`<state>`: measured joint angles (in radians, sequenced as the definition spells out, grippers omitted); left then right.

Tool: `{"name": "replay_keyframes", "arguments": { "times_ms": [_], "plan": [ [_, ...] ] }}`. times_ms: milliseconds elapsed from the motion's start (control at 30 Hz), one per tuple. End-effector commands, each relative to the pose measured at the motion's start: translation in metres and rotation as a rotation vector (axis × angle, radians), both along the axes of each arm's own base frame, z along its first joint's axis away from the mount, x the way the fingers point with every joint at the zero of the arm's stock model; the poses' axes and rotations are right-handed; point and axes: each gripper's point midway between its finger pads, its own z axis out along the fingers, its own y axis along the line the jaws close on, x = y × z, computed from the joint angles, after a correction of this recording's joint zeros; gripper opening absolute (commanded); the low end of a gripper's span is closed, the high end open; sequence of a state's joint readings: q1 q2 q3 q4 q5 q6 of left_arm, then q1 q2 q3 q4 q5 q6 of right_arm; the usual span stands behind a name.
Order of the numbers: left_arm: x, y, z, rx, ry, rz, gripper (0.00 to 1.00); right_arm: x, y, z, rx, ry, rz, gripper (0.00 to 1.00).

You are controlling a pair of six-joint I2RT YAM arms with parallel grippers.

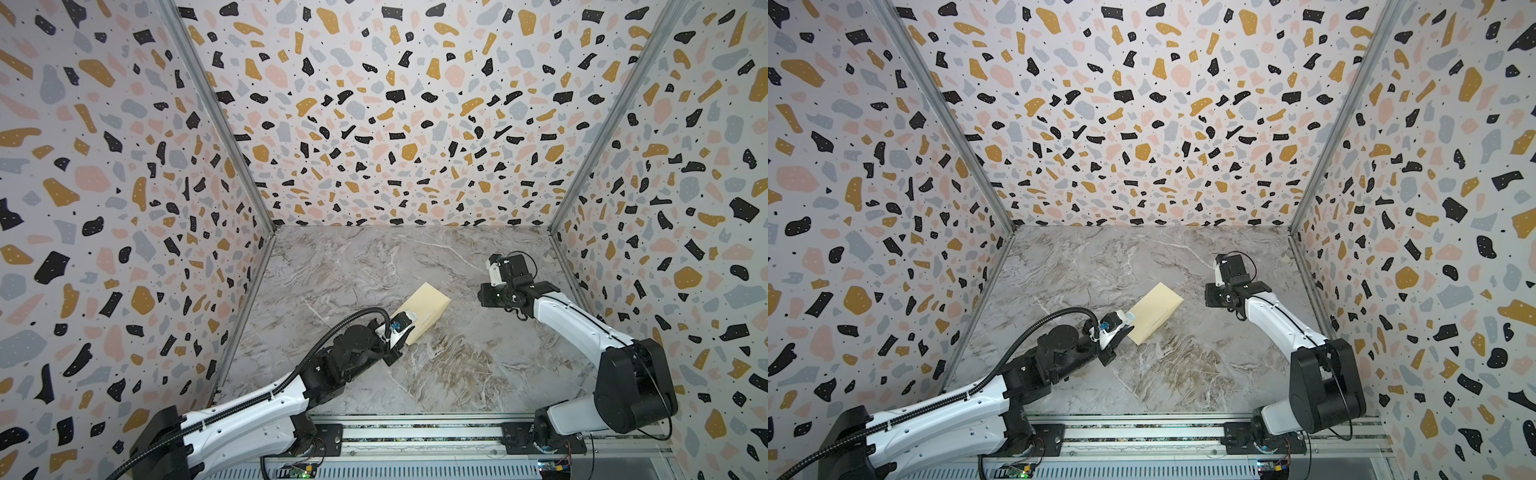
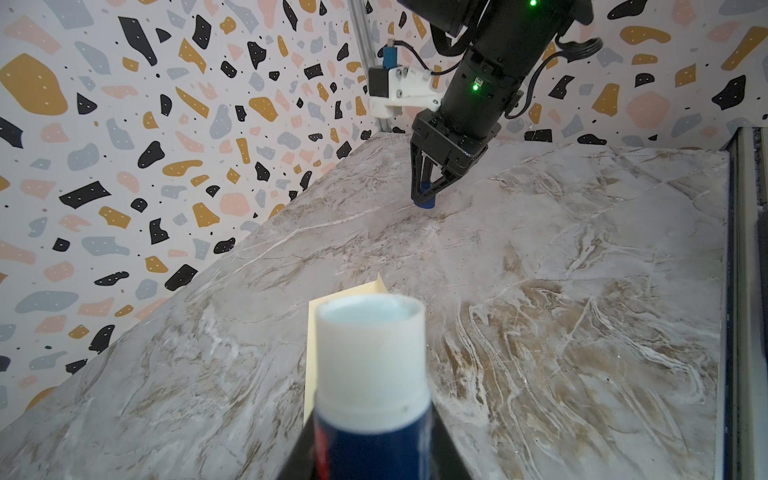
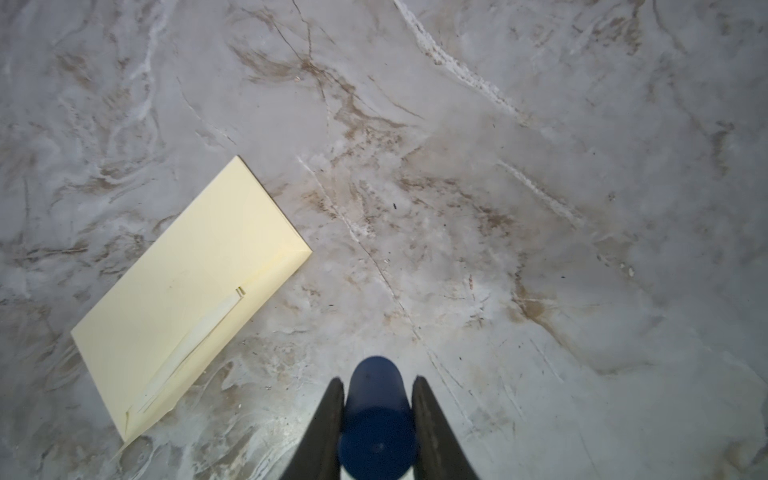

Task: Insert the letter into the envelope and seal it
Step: 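Carry the blue cap with the right gripper away from the envelope, then lower the blue cap onto the table and open the right gripper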

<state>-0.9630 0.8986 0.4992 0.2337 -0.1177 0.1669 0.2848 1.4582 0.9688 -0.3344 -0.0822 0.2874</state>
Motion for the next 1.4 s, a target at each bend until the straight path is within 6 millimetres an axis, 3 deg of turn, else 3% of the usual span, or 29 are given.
{"name": "replay_keyframes", "arguments": {
  "times_ms": [0, 433, 867, 1367],
  "plan": [
    [0.002, -0.002, 0.019, -0.065, -0.03, 0.003, 0.0, 0.013, -0.013, -0.005, -0.02, -0.028, -0.034, 0.03],
    [0.001, -0.002, 0.021, -0.072, -0.025, 0.002, 0.0, 0.03, -0.038, -0.041, -0.068, 0.025, -0.094, 0.03],
    [0.001, -0.001, 0.02, -0.067, -0.028, 0.005, 0.0, 0.037, -0.043, -0.067, -0.096, 0.079, -0.102, 0.06],
    [0.002, -0.002, 0.017, -0.062, -0.031, 0.002, 0.0, 0.031, -0.042, -0.089, -0.107, 0.15, -0.091, 0.13]
  ]
}}
